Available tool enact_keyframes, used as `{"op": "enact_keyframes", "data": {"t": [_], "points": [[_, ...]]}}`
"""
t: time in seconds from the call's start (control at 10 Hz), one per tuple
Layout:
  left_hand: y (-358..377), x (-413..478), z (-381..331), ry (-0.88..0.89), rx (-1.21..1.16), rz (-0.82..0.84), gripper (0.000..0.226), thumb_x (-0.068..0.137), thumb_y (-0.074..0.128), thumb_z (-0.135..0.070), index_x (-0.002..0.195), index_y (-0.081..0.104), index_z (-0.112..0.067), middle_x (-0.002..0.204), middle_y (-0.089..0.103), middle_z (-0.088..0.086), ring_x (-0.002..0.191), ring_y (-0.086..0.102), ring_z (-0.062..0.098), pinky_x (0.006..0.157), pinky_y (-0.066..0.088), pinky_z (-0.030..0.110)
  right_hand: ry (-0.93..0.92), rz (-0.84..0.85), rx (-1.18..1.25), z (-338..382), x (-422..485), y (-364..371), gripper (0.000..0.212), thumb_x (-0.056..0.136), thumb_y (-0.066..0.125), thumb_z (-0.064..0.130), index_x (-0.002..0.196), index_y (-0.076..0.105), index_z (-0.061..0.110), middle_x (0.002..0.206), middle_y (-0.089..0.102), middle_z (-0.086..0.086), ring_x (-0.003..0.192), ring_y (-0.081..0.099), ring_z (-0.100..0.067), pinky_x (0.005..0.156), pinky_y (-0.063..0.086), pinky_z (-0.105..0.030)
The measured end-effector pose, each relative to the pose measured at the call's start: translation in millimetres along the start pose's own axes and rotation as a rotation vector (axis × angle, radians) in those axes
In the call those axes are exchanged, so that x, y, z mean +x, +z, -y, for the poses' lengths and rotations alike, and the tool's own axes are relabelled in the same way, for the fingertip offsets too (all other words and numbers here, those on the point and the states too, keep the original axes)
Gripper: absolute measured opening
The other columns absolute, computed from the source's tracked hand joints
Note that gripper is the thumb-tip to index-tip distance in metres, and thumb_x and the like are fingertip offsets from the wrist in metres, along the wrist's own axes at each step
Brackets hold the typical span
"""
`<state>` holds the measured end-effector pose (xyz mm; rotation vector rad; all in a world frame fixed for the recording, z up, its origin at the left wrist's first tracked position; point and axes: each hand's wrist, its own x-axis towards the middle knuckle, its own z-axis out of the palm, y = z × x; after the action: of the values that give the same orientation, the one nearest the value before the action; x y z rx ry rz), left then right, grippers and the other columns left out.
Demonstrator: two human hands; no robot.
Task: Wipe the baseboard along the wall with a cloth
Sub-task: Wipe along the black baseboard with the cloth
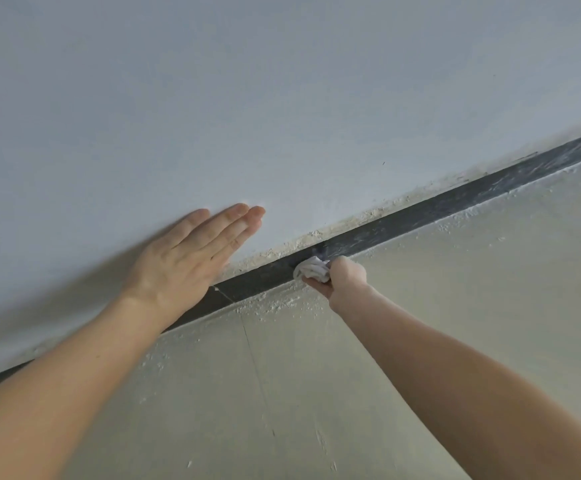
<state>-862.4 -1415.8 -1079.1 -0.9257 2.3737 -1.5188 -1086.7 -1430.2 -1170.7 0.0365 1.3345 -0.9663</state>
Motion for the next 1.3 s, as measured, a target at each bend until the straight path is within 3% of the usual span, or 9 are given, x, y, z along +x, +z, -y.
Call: {"op": "enact_keyframes", "data": {"t": [0.2, 0.3, 0.4, 0.6, 0.8, 0.9, 1.1, 1.2, 1.3], "points": [[8, -12, -12, -0.044, 0.024, 0.002, 0.06, 0.099, 0.03, -0.041, 0.152, 0.014, -0.02, 0.158, 0.003, -0.003, 0.146, -0.007, 0.018, 0.118, -0.009, 0.039, -0.084, -0.28, 0.067, 19, -14, -31, 0.006, 0.093, 0.047, 0.01, 0.096, 0.051, 0.006, 0.081, 0.057, -0.004, 0.077, 0.066, -0.023, 0.081, 0.056, -0.026], [8, -7, -7, -0.05, 0.044, -0.032, 0.061, 0.098, 0.036, -0.04, 0.152, 0.015, -0.021, 0.158, 0.004, -0.004, 0.146, -0.008, 0.018, 0.117, -0.009, 0.038, 0.01, -0.23, 0.062, 1, -19, -39, 0.018, 0.09, 0.044, 0.01, 0.102, 0.054, 0.002, 0.078, 0.058, -0.009, 0.058, 0.061, -0.023, 0.08, 0.059, -0.039], [6, -1, -12, -0.071, 0.05, -0.032, 0.079, 0.087, 0.059, -0.036, 0.152, 0.016, -0.021, 0.159, 0.001, -0.004, 0.146, -0.008, 0.018, 0.117, -0.007, 0.037, 0.125, 0.032, -0.056, -24, -35, -16, 0.029, 0.089, 0.044, 0.004, 0.115, 0.051, -0.005, 0.097, 0.06, -0.021, 0.068, 0.063, -0.028, 0.06, 0.059, -0.036], [0, 1, -14, -0.04, 0.07, -0.002, 0.073, 0.089, 0.047, -0.025, 0.153, 0.011, -0.02, 0.159, -0.001, -0.004, 0.145, -0.008, 0.018, 0.115, -0.008, 0.037, 0.265, 0.404, -0.045, -58, -61, 39, 0.027, 0.094, 0.039, -0.004, 0.115, 0.053, -0.011, 0.107, 0.062, -0.025, 0.08, 0.065, -0.025, 0.073, 0.058, -0.033], [-1, 3, -11, -0.03, 0.034, -0.025, 0.069, 0.089, 0.039, -0.014, 0.153, 0.013, -0.018, 0.159, 0.001, -0.003, 0.145, -0.001, 0.017, 0.115, -0.007, 0.036, 0.104, 0.246, 0.007, -16, -58, 38, 0.029, 0.093, 0.042, -0.004, 0.121, 0.05, -0.007, 0.093, 0.057, -0.016, 0.076, 0.063, -0.024, 0.063, 0.059, -0.028], [-1, 3, -11, -0.037, 0.019, -0.024, 0.074, 0.086, 0.044, -0.013, 0.153, 0.013, -0.018, 0.159, 0.002, -0.003, 0.146, -0.004, 0.017, 0.116, -0.007, 0.036, 0.05, 0.173, -0.097, 13, -59, 17, 0.011, 0.088, 0.049, -0.009, 0.084, 0.058, -0.002, 0.101, 0.059, -0.02, 0.097, 0.064, -0.03, 0.087, 0.056, -0.038], [-2, 3, -12, -0.05, -0.013, -0.004, 0.084, 0.079, 0.054, -0.01, 0.152, 0.015, -0.019, 0.159, 0.003, -0.005, 0.145, -0.001, 0.015, 0.116, -0.008, 0.036, -0.094, -0.145, 0.177, 49, -38, -19, 0.015, 0.092, 0.044, -0.003, 0.087, 0.057, 0.003, 0.086, 0.059, -0.012, 0.071, 0.063, -0.02, 0.061, 0.061, -0.031], [-1, 2, -13, -0.055, -0.028, 0.0, 0.086, 0.076, 0.054, -0.009, 0.152, 0.016, -0.018, 0.159, 0.006, -0.006, 0.144, 0.004, 0.015, 0.116, -0.008, 0.035, -0.159, -0.314, 0.12, 51, -34, -31, 0.02, 0.093, 0.042, 0.01, 0.079, 0.056, 0.004, 0.072, 0.057, -0.008, 0.057, 0.057, -0.018, 0.056, 0.055, -0.028], [-1, 3, -14, -0.057, -0.033, 0.003, 0.089, 0.074, 0.058, -0.01, 0.152, 0.017, -0.018, 0.159, 0.007, -0.005, 0.145, 0.004, 0.015, 0.116, -0.006, 0.036, -0.04, -0.21, -0.14, 18, -32, -24, 0.018, 0.093, 0.041, 0.016, 0.084, 0.054, 0.007, 0.078, 0.059, -0.01, 0.06, 0.057, -0.021, 0.056, 0.052, -0.033]]}}
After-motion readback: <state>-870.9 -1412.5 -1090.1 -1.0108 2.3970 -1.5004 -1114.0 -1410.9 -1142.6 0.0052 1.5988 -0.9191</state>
